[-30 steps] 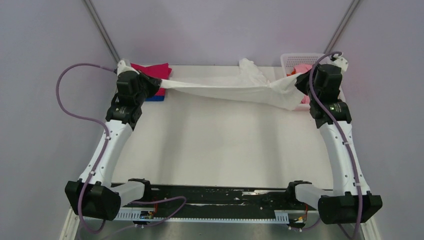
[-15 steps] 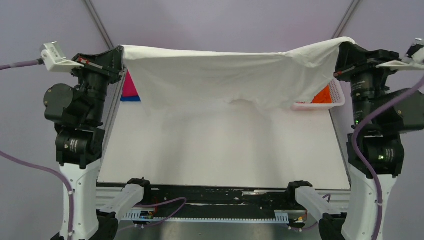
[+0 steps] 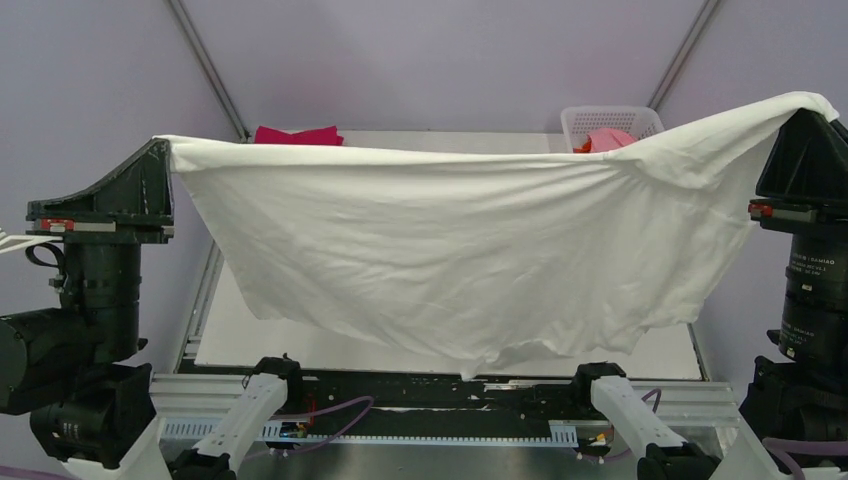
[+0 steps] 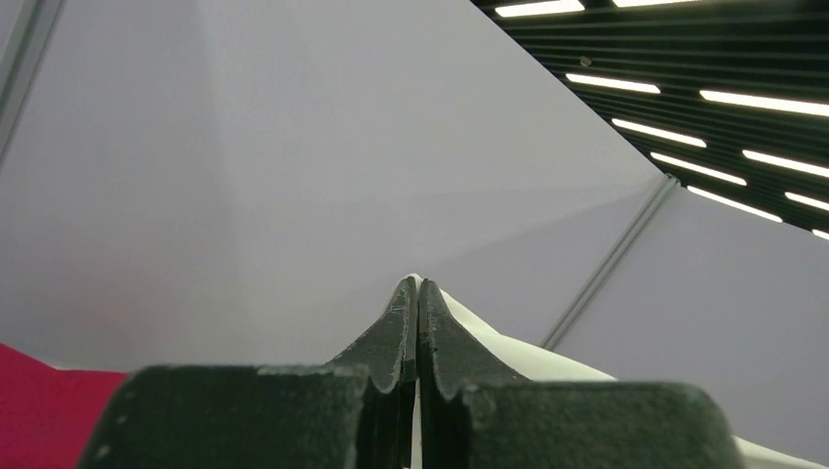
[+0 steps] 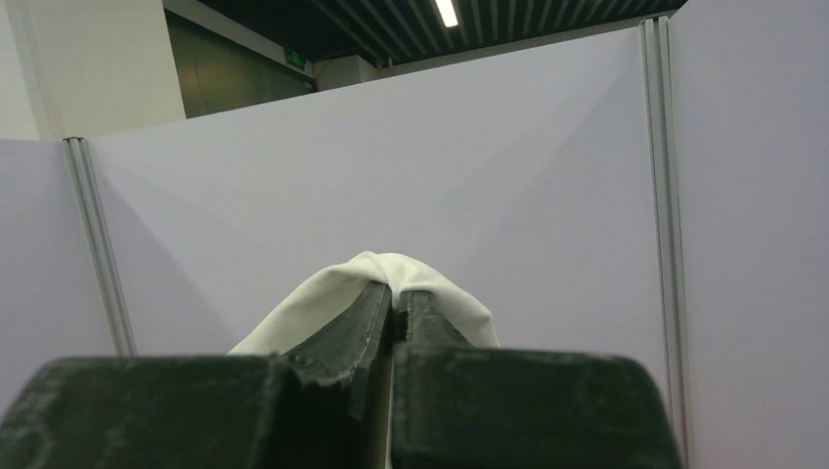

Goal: Fold and stack the t-shirts
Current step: Flatten out the tshirt

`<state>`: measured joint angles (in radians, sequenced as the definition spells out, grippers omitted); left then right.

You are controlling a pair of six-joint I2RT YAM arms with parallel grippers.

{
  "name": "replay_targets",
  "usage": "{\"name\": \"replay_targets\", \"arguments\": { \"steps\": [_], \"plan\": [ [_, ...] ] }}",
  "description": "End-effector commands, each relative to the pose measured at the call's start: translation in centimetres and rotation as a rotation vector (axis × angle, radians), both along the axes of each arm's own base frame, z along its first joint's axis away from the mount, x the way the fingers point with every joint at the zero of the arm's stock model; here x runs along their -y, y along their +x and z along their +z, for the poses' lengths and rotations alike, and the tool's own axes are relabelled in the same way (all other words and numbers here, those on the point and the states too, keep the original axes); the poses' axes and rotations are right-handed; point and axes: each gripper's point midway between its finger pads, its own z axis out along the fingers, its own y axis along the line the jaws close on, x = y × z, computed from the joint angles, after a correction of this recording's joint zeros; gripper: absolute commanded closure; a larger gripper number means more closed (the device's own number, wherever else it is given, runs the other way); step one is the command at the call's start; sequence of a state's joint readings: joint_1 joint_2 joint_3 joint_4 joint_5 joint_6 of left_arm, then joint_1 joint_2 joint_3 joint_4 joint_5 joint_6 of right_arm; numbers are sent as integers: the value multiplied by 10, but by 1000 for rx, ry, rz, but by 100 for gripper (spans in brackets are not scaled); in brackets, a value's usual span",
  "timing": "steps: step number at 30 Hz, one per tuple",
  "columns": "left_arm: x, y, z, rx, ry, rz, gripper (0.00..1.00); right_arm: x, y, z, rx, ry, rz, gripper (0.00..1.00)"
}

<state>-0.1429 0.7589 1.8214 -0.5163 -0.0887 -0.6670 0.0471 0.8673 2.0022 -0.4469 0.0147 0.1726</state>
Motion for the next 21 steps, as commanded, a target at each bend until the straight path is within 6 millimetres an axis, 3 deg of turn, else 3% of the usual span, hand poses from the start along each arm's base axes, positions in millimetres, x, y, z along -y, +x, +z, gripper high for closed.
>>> {"name": "replay_targets", "arguments": {
  "steps": [1, 4, 6, 10, 11, 12, 14, 15, 16, 17, 18, 19, 20, 21],
  "plan": [
    [-8, 23, -18, -84, 14, 67, 100, 3, 26, 0, -33, -32, -45, 100],
    [-12, 46, -32, -135, 3, 101, 100, 3, 59, -16, -107, -31, -46, 100],
    [-15, 73, -49, -197, -2, 135, 100, 3, 90, -35, -170, -23, -51, 100],
    [-24, 145, -116, -400, -7, 242, 100, 3, 162, -91, -327, -20, -64, 100],
    [-24, 162, -145, -470, 2, 260, 100, 3, 179, -110, -374, -26, -69, 100],
    [-27, 178, -164, -519, -6, 287, 100, 4, 197, -133, -425, -21, -76, 100],
    [-26, 210, -238, -677, 23, 316, 100, 8, 229, -184, -523, 12, -98, 100],
    [-26, 218, -259, -718, 29, 323, 100, 8, 244, -215, -584, 21, -100, 100],
    [-26, 232, -299, -796, 36, 340, 100, 7, 261, -257, -667, 29, -97, 100],
    [-25, 241, -314, -811, 34, 348, 100, 5, 273, -289, -720, 41, -88, 100],
    [-26, 251, -357, -899, 47, 366, 100, 2, 284, -324, -775, 59, -72, 100],
    [-27, 262, -369, -902, 42, 373, 100, -3, 295, -350, -808, 69, -47, 100],
    [-29, 271, -407, -981, 55, 389, 100, -9, 305, -379, -851, 75, -18, 100],
    [-33, 280, -420, -999, 51, 404, 100, -14, 316, -404, -887, 87, 9, 100]
  ]
}}
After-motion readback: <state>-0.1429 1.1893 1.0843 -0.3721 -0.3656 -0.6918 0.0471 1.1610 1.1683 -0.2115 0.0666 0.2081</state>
